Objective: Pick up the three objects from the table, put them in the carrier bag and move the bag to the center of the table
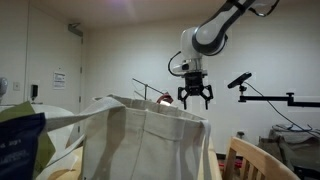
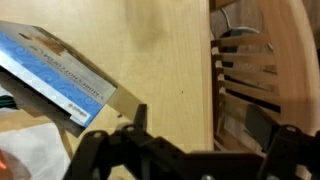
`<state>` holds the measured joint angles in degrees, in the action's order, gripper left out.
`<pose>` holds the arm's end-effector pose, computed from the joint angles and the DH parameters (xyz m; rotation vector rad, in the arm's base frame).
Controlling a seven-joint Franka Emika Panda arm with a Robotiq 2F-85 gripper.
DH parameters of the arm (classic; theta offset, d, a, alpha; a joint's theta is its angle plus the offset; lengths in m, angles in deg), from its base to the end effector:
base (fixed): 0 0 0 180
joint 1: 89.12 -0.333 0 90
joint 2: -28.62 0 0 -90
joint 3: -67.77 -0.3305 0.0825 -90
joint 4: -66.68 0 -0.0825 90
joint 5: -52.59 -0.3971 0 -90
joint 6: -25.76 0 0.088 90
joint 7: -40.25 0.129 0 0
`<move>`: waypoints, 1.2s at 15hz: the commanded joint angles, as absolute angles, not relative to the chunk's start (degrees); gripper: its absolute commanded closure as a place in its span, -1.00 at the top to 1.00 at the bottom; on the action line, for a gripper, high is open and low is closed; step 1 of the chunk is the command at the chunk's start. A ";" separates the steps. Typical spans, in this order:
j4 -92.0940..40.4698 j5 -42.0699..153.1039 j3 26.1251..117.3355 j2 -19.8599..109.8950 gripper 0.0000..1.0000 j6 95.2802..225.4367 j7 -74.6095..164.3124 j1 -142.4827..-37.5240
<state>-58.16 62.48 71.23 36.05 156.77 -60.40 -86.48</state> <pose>0.5556 -0.0661 0.3137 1.9508 2.3731 -0.1891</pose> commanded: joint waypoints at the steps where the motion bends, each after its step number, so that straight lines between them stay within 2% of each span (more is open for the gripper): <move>1: -56.33 72.58 71.44 37.64 1.00 156.75 -60.27 -86.23; 5: -56.74 75.76 71.16 38.04 1.00 163.03 -62.13 -85.17; 12: -57.78 78.86 70.59 38.22 1.00 161.24 -60.92 -86.36; 18: -54.82 92.41 70.08 40.04 1.00 162.97 -60.86 -87.93</move>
